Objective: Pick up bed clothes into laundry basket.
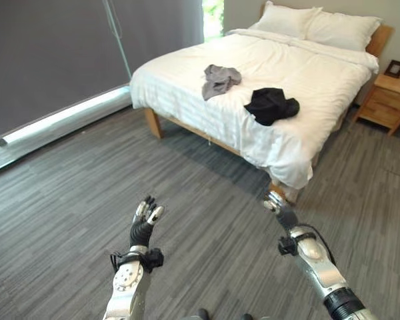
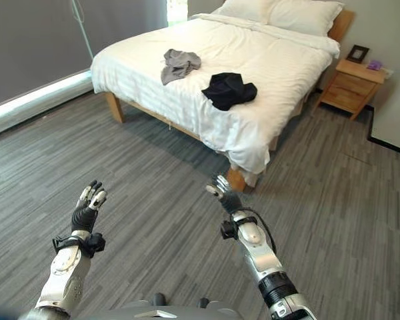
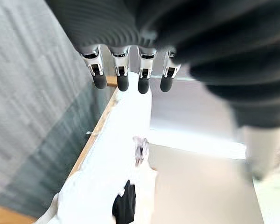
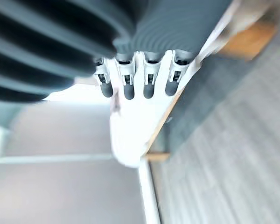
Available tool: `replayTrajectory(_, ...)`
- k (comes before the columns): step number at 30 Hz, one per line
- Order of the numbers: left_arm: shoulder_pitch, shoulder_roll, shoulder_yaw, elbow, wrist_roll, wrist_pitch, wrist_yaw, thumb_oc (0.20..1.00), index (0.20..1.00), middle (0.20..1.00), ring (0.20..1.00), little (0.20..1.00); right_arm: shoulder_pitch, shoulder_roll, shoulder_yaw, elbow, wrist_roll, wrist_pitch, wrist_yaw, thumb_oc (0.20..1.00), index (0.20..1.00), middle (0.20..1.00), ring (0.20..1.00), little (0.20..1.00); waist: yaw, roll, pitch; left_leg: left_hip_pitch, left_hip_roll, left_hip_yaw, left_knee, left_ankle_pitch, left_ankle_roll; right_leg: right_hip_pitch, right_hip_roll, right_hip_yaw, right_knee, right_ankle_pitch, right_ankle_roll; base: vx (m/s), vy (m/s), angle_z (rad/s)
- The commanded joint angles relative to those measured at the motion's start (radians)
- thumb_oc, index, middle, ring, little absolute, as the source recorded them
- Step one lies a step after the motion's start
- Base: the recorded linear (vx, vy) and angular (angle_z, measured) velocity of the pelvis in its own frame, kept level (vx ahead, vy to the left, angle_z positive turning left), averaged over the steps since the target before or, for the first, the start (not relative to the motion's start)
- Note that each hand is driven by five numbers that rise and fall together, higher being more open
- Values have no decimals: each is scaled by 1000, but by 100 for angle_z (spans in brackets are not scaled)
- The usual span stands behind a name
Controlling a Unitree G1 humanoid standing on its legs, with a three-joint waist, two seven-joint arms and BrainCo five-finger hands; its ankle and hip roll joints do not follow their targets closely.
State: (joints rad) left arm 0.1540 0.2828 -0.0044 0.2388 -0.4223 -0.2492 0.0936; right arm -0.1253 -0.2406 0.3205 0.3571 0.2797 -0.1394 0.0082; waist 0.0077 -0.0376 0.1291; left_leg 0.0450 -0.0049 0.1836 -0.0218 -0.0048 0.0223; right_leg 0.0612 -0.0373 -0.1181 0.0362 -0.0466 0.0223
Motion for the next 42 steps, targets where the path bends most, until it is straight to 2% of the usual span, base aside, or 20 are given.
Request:
replayTrajectory(1,-16,30,44,-85,19,-66,34,1000,1000,1000,1000,1000,-37,-4,-17,-93,22,-48,-18,1000,1000,1000,1000,1000,13,-11,56,79,73,-34,-65,-3,-101,52,-127,12,-123,104,117,43,-30,14)
replayTrajectory(2,-23,35,25,-112,73,-70,64,1000,1000,1000,1000,1000,-42,5,-2,-117,26,-48,-7,1000,1000,1000,1000,1000,12,-12,59,79,75,-32,-65,-3,-101,52,-128,12,-123,104,119,51,-39,11)
replayTrajectory(7,-67,15,61,-116,1,-92,91,1000,1000,1000,1000,1000,-94,9,22,-116,-23,-81,-32,1000,1000,1000,1000,1000,24,-4,67,80,81,-23,-65,-4,-105,49,-134,2,-121,108,122,42,-26,0)
replayTrajectory(13,-77,22,20,-134,31,-96,82,1000,1000,1000,1000,1000,-81,3,28,-145,-59,-85,-40,1000,1000,1000,1000,1000,18,3,70,93,89,-8,-65,-5,-111,63,-139,-13,-123,105,122,44,-17,-1)
replayTrajectory(22,-80,32,21,-164,21,-105,101,1000,1000,1000,1000,1000,-58,4,-2,-192,-2,-98,-43,1000,1000,1000,1000,1000,12,13,85,102,100,-10,-64,-5,-121,66,-133,-25,-117,84,116,46,-28,0)
replayTrajectory(24,-89,37,17,-169,-1,-105,91,1000,1000,1000,1000,1000,-59,-5,-3,-205,-3,-104,-46,1000,1000,1000,1000,1000,23,0,119,8,105,-18,105,-30,-145,68,-141,-31,-117,67,99,-48,-58,1)
replayTrajectory(25,-97,37,16,-177,-7,-108,92,1000,1000,1000,1000,1000,-59,-7,-2,-213,-2,-113,-46,1000,1000,1000,1000,1000,32,-5,138,-38,105,-24,186,-15,-170,73,-144,-35,-121,65,92,-49,-49,4)
replayTrajectory(26,-102,37,11,-178,-14,-110,91,1000,1000,1000,1000,1000,-56,-12,-7,-214,-1,-114,-52,1000,1000,1000,1000,1000,41,-7,148,-97,122,-28,279,11,-193,77,-145,-46,-122,60,86,80,-8,9)
replayTrajectory(27,-102,36,-3,-186,-27,-111,80,1000,1000,1000,1000,1000,-52,-24,-25,-211,3,-113,-66,1000,1000,1000,1000,1000,58,-14,157,-164,164,16,345,76,-212,87,-144,-71,-123,41,83,173,32,14)
replayTrajectory(28,-99,37,-9,-193,-25,-106,74,1000,1000,1000,1000,1000,-48,-27,-30,-213,7,-111,-68,1000,1000,1000,1000,1000,65,-20,154,-186,174,41,325,76,-202,90,-147,-78,-123,33,88,299,90,17)
replayTrajectory(30,-85,35,-5,-197,-23,-96,60,1000,1000,1000,1000,1000,-38,-35,-46,-210,0,-107,-72,1000,1000,1000,1000,1000,68,-25,139,-186,202,103,193,67,-173,98,-146,-91,-123,14,108,262,118,25)
replayTrajectory(31,-83,35,-5,-198,-23,-95,60,1000,1000,1000,1000,1000,-36,-36,-46,-211,0,-107,-72,1000,1000,1000,1000,1000,70,-27,138,-176,197,108,178,74,-172,98,-149,-89,-123,13,110,332,242,28)
replayTrajectory(32,-79,30,-1,-202,-15,-83,67,1000,1000,1000,1000,1000,-34,-38,-48,-210,1,-105,-72,1000,1000,1000,1000,1000,77,-20,131,-203,227,114,28,130,-166,116,-148,-84,-123,-10,127,361,293,15)
replayTrajectory(33,-84,27,-6,-198,-16,-78,70,1000,1000,1000,1000,1000,-28,-39,-47,-210,3,-108,-74,1000,1000,1000,1000,1000,87,-20,132,-230,246,102,-33,148,-172,128,-155,-80,-123,-19,139,441,330,3)
replayTrajectory(37,-79,29,-16,-190,-24,-69,55,1000,1000,1000,1000,1000,-2,-33,-51,-207,0,-102,-68,1000,1000,1000,1000,1000,84,-17,109,-243,244,72,-63,175,-176,177,-154,-77,-123,-48,152,336,199,-16)
replayTrajectory(38,-83,43,-21,-197,-20,-64,44,1000,1000,1000,1000,1000,4,-22,-48,-209,-9,-101,-63,1000,1000,1000,1000,1000,93,-33,105,-227,211,63,-53,191,-154,209,-168,-55,-104,-29,153,365,193,-14)
replayTrajectory(39,-100,51,-31,-192,-8,-53,43,1000,1000,1000,1000,1000,6,-8,-42,-205,-8,-104,-59,1000,1000,1000,1000,1000,90,-44,106,-202,201,82,-53,181,-139,197,-178,-47,-32,-13,162,364,201,-22)
replayTrajectory(40,-101,52,-31,-191,-8,-53,44,1000,1000,1000,1000,1000,5,-7,-42,-204,-8,-105,-59,1000,1000,1000,1000,1000,94,-48,107,-200,199,86,-53,179,-138,193,-183,-43,-23,-18,164,267,221,-29)
replayTrajectory(41,-135,73,-47,-159,11,-44,50,1000,1000,1000,1000,1000,-5,10,-28,-196,-12,-100,-48,1000,1000,1000,1000,1000,80,-62,117,-136,176,111,-57,148,-110,93,-200,-9,194,77,188,332,288,-16)
replayTrajectory(42,-128,93,-44,-162,1,-48,38,1000,1000,1000,1000,1000,-11,19,-29,-199,-18,-96,-48,1000,1000,1000,1000,1000,59,-57,123,-81,173,127,-64,118,-94,27,-211,-4,314,141,202,447,341,-14)
